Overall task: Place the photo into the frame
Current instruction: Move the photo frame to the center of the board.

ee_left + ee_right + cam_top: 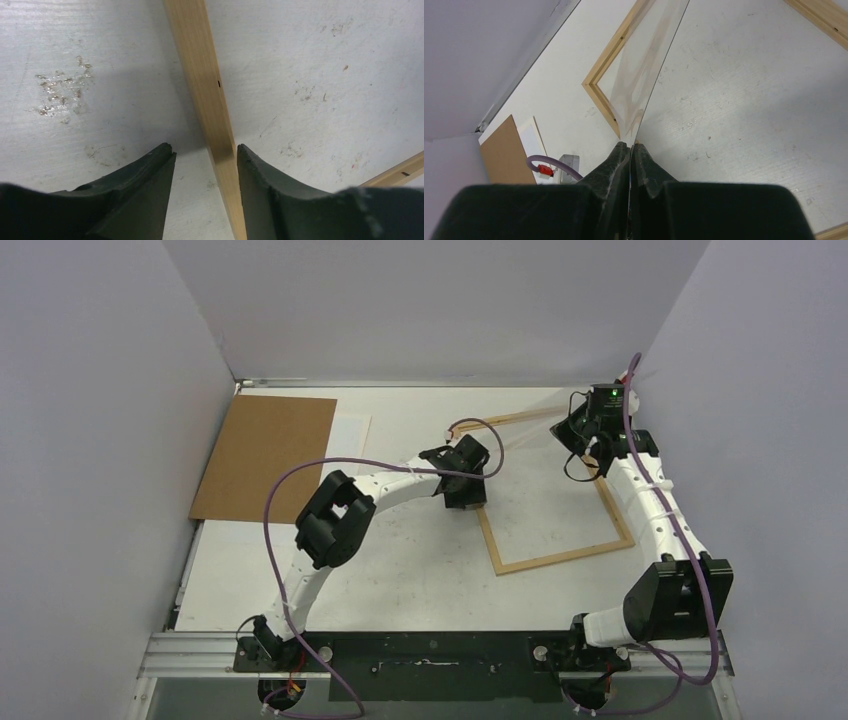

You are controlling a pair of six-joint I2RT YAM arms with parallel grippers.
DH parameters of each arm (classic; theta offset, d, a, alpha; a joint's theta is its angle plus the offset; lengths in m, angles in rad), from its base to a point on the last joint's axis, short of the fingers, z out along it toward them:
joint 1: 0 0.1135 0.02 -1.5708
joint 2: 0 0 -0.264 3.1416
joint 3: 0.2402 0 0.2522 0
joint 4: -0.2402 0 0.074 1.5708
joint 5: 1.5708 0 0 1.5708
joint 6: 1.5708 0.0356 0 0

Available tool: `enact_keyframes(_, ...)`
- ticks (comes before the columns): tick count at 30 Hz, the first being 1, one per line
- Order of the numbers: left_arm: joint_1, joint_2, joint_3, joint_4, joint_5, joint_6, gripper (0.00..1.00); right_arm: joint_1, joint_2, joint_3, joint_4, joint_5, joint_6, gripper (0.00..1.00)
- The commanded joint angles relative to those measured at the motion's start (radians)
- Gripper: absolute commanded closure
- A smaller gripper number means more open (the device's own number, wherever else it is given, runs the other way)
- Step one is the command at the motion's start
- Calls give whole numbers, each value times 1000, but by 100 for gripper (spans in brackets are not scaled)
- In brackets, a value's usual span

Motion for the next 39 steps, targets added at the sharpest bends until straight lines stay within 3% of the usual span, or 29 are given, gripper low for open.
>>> enact_keyframes(1, 0, 28, 14, -56, -28, 0, 57, -5, -57, 5, 41, 32, -5, 100)
enact_keyframes(3, 15, 26, 12, -70, -25, 3, 71, -5, -57, -1, 43, 24, -2, 100)
enact_keyframes(5, 36, 14, -8, -82, -21, 3, 79, -5, -61, -6, 49, 16, -1, 100)
enact_keyframes(11, 105, -57, -134, -51, -9, 23, 82, -3, -76, -9, 52, -16, 3, 100)
enact_keyframes(13, 120, -77, -168, -19, 12, 45, 79, -2, -80, -7, 54, -25, -4, 100)
enact_keyframes(18, 97, -85, -132, 94, 141, 116, 59, -3, -66, -1, 57, -21, -10, 100)
enact_keyframes(23, 69, -46, -95, 116, 160, 76, 52, -3, -57, -4, 61, -15, -9, 100)
enact_keyframes(29, 11, 40, 53, -28, 25, 68, 40, -3, -54, -12, 49, -4, -18, 100)
enact_keyframes(36, -29, 153, 205, -203, -105, 52, 39, -3, -50, -18, 33, -2, -28, 100)
enact_keyframes(39, -40, 182, 233, -271, -148, 48, 44, -4, -51, -19, 29, -1, -32, 100)
